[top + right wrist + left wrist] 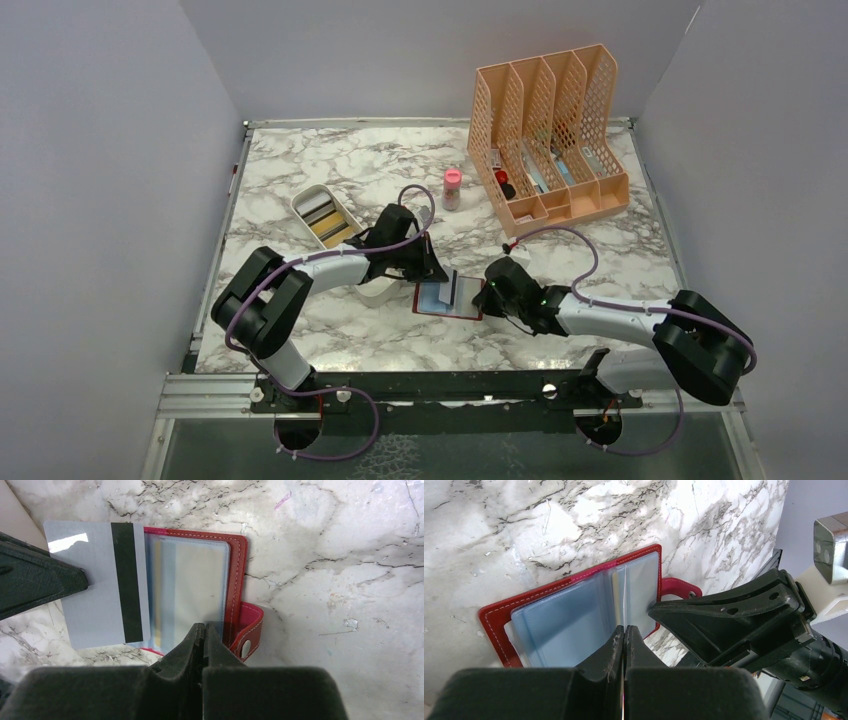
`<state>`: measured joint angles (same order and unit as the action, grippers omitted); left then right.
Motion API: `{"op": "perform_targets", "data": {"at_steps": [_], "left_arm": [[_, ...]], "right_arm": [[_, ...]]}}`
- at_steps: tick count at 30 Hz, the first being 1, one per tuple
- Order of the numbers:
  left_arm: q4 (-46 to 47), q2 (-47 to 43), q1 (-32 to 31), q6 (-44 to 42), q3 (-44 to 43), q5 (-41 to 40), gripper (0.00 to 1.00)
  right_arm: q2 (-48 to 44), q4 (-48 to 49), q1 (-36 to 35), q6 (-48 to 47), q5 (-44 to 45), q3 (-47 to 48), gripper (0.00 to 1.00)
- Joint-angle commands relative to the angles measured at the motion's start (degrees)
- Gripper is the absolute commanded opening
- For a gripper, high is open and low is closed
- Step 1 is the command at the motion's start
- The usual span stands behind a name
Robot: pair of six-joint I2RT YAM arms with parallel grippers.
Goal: Put the credit cards into the card holder
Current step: Insert the credit card into the card holder.
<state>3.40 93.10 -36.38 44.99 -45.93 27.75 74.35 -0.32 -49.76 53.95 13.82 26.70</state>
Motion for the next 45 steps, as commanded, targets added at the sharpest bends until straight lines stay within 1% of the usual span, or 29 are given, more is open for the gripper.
{"op": "perform_targets", "data": {"at_steps": [1,8,25,38,45], "left_arm": [[1.77,0.2,0.24,-0.64,1.15,-1.17,0.0],[2.03,0.54,0.26,-1.46,1.48,-2.08,0.0],[5.25,2.28,0.17,-1.79,3.2,-0.56,0.0],[4.81,2.43,0.08,-4.89,4.24,1.45,0.0],[3.88,3.26,-0.09,-6.42,3.35,1.69,0.0]], "right_arm": [[0.56,-7.24,0.36,-1.13,1.91,-2.08,0.03],[0.44,-6.92,0.36,-1.13,1.5,-2.35,0.03],[1.29,-5.92,0.36,-0.95,1.18,-2.79,0.03],[1.15,-6.25,0.36,-1.08,1.38,-2.53,0.02],[0.89,-6.54,0.36,-1.22,1.53,-2.44,0.02]]}}
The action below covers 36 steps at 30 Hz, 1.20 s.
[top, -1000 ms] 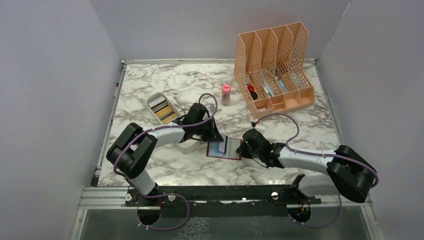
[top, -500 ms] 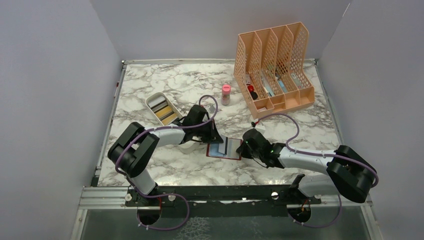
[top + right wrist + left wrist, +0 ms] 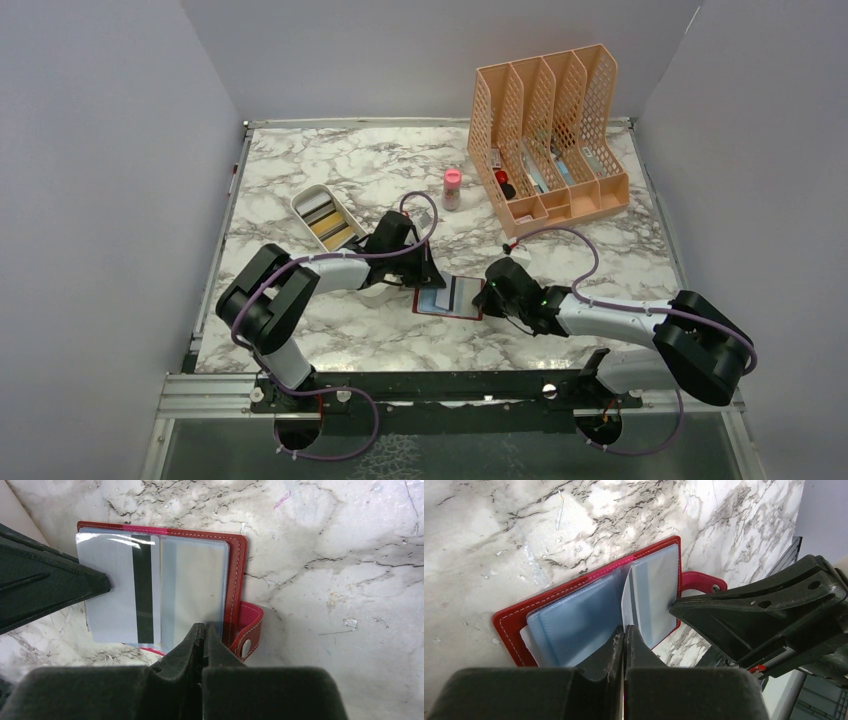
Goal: Put the credit cards into the card holder
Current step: Insert the credit card into the card holder.
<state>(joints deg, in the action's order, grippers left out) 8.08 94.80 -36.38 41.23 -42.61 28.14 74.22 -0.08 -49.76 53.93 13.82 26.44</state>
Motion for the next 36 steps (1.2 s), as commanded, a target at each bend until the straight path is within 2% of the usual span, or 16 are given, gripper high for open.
{"op": "perform_targets", "data": {"at_steps": [1,8,17,26,33,36], "left_arm": [[-0.83,1.68,-0.21,-2.79,-0.06,1.5,0.0],[-0.78,2.31,-0.53,-4.33,-1.04,3.57,0.0],[-1.41,4.48,-0.58,-4.95,-2.23,1.42,0.01],[-3.54,3.64,-0.71,-6.0,-2.84,-4.67,0.01],[-5.31,3.02,-0.71,-2.9,-1.62,-6.87,0.01],[-6.85,-0.3,-0.71,-2.05,-0.64,-8.19,0.0]], "right_arm": [[1.1,-6.71,0.36,-1.2,1.53,-2.18,0.02],[1.54,-6.47,0.36,-1.37,1.16,-1.92,0.03],[1.37,-6.44,0.36,-1.29,1.07,-2.06,0.02],[1.76,-5.99,0.36,-1.37,0.7,-2.09,0.03],[1.6,-6.32,0.36,-1.37,0.66,-2.0,0.03],[1.07,-6.59,0.36,-1.29,1.02,-2.16,0.04]]}}
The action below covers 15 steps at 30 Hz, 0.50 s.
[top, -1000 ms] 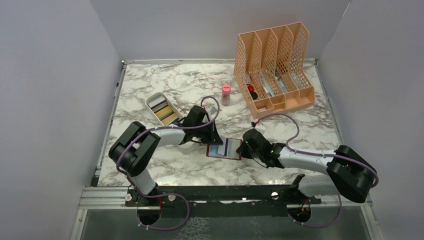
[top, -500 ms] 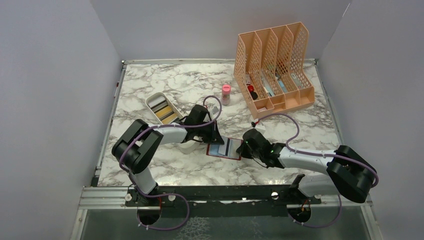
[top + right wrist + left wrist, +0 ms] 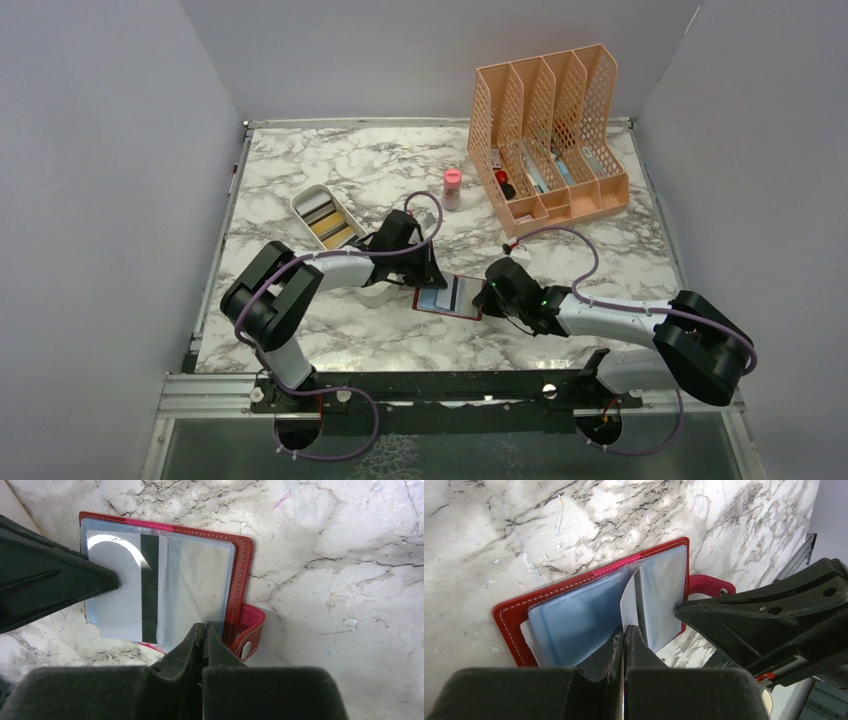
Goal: Put the credit cards into the card holder
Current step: Insert the credit card into the card holder.
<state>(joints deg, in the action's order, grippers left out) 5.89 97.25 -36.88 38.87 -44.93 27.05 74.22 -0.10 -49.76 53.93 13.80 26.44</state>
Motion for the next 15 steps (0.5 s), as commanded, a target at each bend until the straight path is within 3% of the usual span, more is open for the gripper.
{"op": "perform_targets", "data": {"at_steps": [1,15], "left_arm": [[-5.11,-3.28,-0.21,0.32,1.84,-7.29,0.0],[-2.67,-0.13,-2.57,0.13,0.99,-5.55,0.0]], "right_arm": [[0.88,-6.58,0.37,-1.28,1.15,-2.19,0.04],[1.08,-6.31,0.36,-1.07,0.78,-2.18,0.04]]}}
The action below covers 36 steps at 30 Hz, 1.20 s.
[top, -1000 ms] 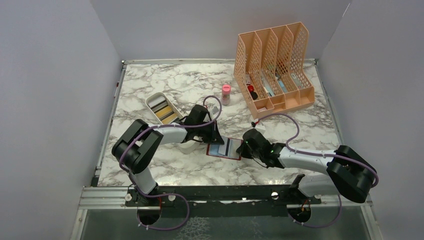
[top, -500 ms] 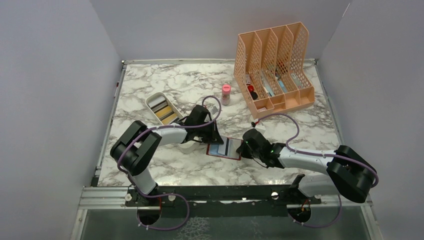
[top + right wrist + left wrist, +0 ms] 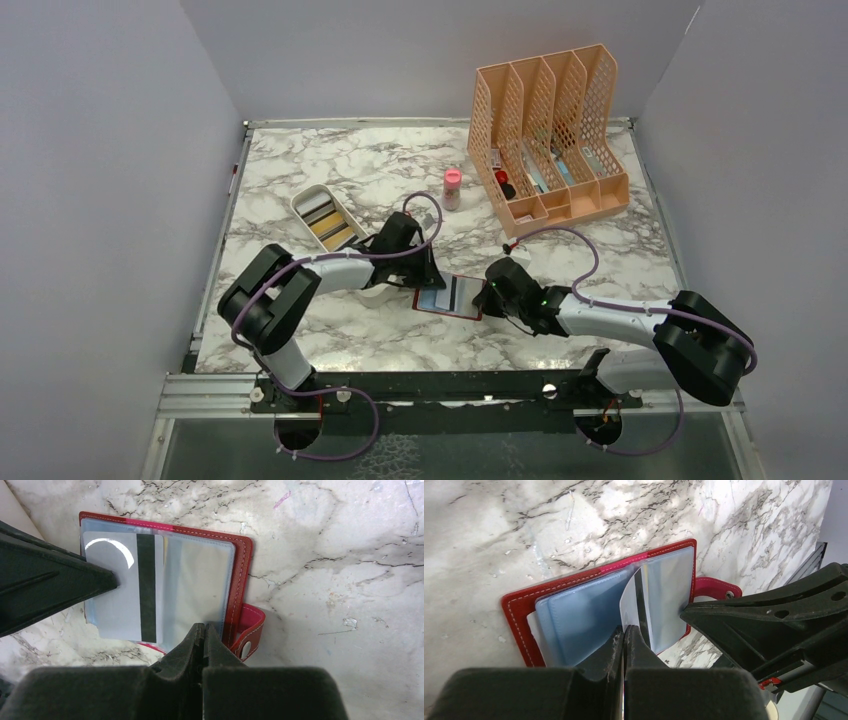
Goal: Put the credit cards into the card holder
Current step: Insert the credit card into the card holder.
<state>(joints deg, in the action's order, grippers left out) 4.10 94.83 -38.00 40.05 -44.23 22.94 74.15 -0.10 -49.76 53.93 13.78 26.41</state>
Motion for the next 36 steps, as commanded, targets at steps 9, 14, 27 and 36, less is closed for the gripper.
{"op": "perform_targets", "data": {"at_steps": [9,14,27,36], "left_arm": [[-1.59,3.08,-1.55,-4.36,-0.9,-0.29,0.02],[-2.83,5.12,-1.68,-4.77,-2.04,-0.24,0.04],[-9.68,4.41,-1.86,-6.71,-5.23,-3.54,0.01],[-14.52,5.14,-1.9,-9.5,-7.64,-3.04,0.0]], "right_arm": [[1.74,-6.17,0.36,-1.28,0.71,-1.87,0.04],[1.67,-6.18,0.36,-1.61,0.58,-1.51,0.07],[-3.25,-10.57,0.37,-2.8,3.71,0.37,0.12],[-4.05,-11.41,1.44,-4.35,4.7,2.26,0.17]]}}
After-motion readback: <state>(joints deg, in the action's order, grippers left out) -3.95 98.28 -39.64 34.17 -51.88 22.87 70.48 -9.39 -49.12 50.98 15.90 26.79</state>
